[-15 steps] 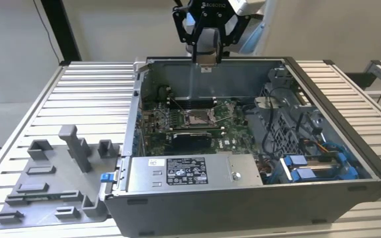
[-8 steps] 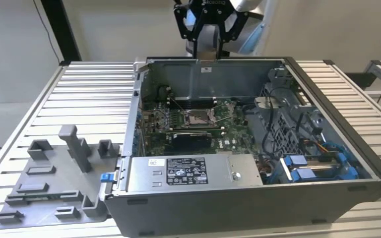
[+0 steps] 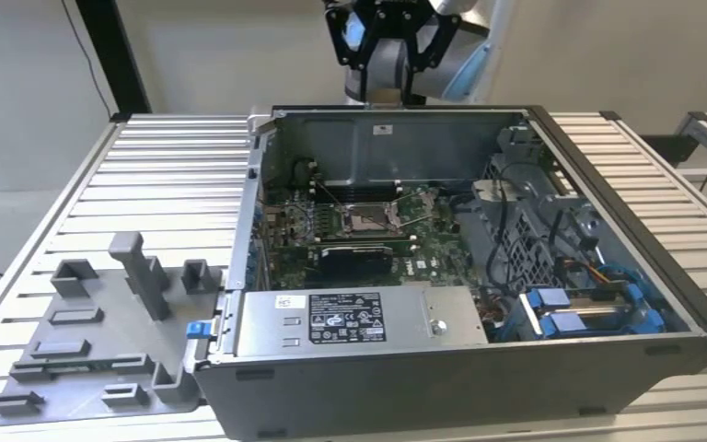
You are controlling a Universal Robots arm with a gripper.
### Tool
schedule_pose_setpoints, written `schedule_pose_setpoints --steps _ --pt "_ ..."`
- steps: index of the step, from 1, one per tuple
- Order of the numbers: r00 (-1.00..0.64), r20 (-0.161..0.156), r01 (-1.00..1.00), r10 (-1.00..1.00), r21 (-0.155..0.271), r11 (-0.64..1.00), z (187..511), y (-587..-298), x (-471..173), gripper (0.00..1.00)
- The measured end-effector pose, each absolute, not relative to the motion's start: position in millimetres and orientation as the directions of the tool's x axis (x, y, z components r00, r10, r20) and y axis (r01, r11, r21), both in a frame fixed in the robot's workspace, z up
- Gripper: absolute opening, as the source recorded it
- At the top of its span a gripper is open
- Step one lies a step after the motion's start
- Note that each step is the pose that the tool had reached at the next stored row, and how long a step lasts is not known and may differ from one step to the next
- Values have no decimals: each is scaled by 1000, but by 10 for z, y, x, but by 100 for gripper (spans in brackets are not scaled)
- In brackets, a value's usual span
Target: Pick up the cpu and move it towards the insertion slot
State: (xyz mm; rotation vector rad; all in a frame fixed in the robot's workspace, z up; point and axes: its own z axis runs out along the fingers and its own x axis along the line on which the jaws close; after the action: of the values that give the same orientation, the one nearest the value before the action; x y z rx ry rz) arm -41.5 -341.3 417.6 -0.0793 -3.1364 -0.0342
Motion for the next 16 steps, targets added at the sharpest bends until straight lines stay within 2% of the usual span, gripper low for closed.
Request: schedule_pose_setpoints --steps 16 --pt "-999 5 42 42 22 999 4173 -3227 -367 0"
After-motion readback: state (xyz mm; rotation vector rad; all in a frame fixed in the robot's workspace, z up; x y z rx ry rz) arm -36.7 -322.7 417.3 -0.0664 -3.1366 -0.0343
